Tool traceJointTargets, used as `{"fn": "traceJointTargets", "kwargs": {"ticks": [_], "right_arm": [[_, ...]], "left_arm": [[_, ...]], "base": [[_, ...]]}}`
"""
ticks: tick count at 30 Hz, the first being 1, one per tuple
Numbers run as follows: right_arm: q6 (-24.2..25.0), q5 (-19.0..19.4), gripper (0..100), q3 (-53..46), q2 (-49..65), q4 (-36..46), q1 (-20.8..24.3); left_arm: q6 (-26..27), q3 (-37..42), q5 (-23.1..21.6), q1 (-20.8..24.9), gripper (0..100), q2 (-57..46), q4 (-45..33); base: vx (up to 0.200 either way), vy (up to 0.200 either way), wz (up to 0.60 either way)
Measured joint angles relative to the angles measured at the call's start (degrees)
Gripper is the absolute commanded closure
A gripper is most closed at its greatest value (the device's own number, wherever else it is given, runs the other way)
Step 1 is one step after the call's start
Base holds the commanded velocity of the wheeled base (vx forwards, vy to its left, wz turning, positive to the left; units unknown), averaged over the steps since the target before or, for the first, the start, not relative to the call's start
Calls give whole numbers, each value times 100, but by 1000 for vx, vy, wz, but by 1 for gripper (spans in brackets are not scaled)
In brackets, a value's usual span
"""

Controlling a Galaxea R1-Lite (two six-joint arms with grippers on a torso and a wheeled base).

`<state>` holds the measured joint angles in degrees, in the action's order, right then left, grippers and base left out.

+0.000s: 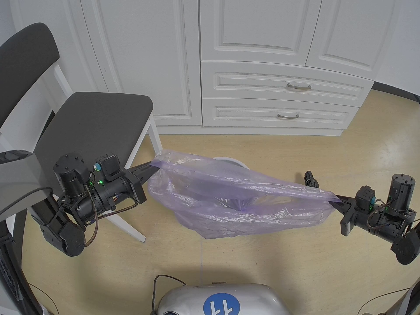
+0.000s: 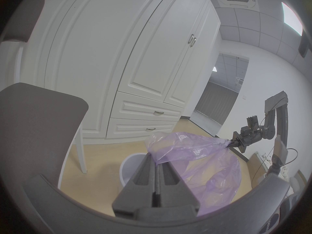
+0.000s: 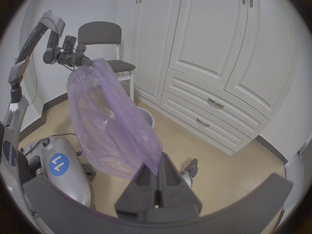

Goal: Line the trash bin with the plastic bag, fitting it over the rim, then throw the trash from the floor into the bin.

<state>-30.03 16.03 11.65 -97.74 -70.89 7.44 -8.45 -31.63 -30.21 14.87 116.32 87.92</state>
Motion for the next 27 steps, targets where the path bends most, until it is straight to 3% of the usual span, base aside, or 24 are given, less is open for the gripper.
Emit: {"fn": "traceJointTargets", "kwargs": {"ticks": [8, 14, 20, 27], "right_arm": [[22, -20, 100, 182, -193, -41, 20], [148, -66, 100, 295, -471, -909, 33], [558, -410, 100, 389, -1135, -1782, 132], [991, -684, 100, 642, -1614, -1807, 435]], "left_arm": [[0, -323, 62, -35, 100, 215, 2], [-2, -590, 402, -21, 100, 418, 2], [-9, -817, 730, 1, 100, 564, 0], [-15, -940, 813, 12, 100, 685, 5]], "base": [[0, 0, 0], [0, 0, 0], [0, 0, 0], [0, 0, 0]]}}
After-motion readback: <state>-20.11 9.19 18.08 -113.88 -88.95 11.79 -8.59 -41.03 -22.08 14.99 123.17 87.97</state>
